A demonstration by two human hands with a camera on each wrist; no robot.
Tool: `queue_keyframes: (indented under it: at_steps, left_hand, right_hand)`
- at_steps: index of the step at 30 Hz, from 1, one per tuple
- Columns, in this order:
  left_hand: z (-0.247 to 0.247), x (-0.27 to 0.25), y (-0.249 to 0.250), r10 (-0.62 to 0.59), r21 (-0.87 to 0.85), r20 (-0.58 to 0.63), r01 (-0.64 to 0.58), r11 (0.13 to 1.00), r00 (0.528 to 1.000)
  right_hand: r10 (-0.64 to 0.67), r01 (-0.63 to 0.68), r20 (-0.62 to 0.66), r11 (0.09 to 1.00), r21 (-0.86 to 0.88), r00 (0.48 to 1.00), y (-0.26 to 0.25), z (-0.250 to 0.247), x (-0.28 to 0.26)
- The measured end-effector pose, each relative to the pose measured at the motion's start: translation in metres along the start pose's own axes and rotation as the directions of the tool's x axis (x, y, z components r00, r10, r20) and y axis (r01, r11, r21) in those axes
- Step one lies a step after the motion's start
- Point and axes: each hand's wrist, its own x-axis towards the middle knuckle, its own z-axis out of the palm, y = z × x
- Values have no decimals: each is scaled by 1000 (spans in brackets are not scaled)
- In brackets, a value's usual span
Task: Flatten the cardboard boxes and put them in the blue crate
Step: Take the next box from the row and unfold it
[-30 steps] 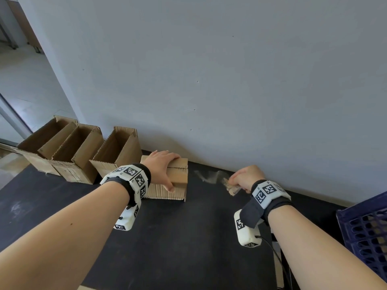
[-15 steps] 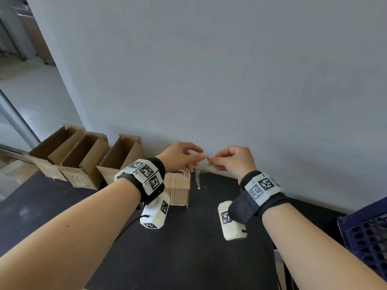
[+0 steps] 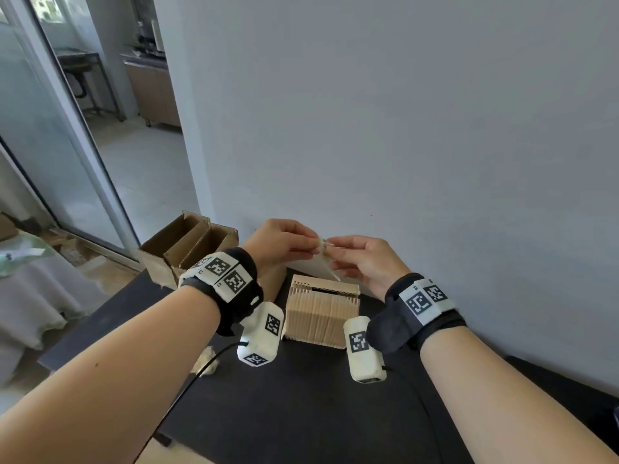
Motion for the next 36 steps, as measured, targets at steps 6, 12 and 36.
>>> queue_keyframes:
  at_steps: [6, 12, 36]
  left_hand:
    - [-47, -12, 12, -68, 125, -27, 71, 990, 997]
    - [-81, -26, 13, -117, 304, 113, 78, 949, 987]
    - [-151, -7, -111, -452, 955, 230, -110, 277, 862]
  right_hand:
    - [-60, 54, -86, 996, -64, 995, -14, 48, 6]
    - [-126, 92, -140, 970, -224, 982, -13, 92, 7]
    - [9, -184, -457, 922, -341, 889, 42, 124, 9]
